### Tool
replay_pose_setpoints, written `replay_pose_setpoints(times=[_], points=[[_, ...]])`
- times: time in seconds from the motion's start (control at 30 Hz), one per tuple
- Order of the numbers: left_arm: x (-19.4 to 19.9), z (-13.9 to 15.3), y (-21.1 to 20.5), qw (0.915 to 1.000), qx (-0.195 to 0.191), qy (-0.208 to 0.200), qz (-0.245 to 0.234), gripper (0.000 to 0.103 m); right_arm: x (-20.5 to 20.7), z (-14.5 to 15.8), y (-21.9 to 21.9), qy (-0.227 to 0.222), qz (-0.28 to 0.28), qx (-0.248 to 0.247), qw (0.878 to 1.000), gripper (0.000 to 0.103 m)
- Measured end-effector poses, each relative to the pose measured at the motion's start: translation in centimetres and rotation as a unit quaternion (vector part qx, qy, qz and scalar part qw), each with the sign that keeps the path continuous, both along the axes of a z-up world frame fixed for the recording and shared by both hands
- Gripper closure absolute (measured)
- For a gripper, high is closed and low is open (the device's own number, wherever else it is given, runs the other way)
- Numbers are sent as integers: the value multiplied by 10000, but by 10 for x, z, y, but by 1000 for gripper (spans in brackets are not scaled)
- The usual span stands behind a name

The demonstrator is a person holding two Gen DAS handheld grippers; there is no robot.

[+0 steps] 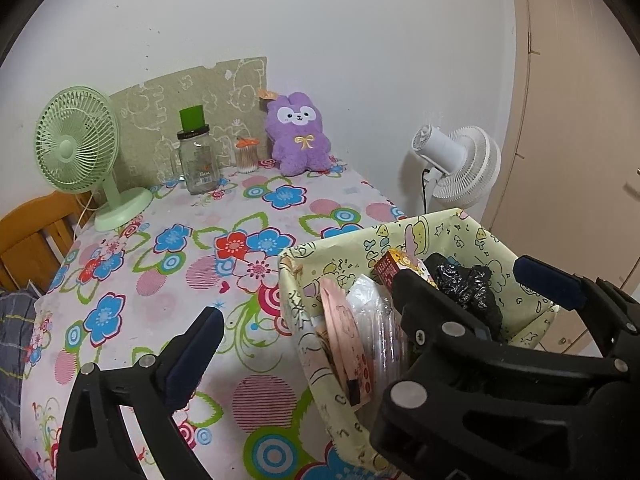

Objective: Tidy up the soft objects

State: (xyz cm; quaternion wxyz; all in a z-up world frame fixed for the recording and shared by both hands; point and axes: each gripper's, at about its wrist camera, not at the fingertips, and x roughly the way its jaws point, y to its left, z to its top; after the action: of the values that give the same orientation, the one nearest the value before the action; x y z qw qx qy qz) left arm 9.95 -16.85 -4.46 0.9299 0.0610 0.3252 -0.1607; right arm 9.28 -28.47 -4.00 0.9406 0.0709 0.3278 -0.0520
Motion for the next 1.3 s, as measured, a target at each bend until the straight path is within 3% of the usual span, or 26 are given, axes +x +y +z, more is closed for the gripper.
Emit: replay_pose_setpoints(times=[0.67,1.3], points=[[-32,19,53,9988,-132,-283,366,0,-28,23,51,-366,245,-131,9989,4],[-57,34,128,9925,-114,-596,1065,0,-49,38,96,-772,577,-174,9952,4]])
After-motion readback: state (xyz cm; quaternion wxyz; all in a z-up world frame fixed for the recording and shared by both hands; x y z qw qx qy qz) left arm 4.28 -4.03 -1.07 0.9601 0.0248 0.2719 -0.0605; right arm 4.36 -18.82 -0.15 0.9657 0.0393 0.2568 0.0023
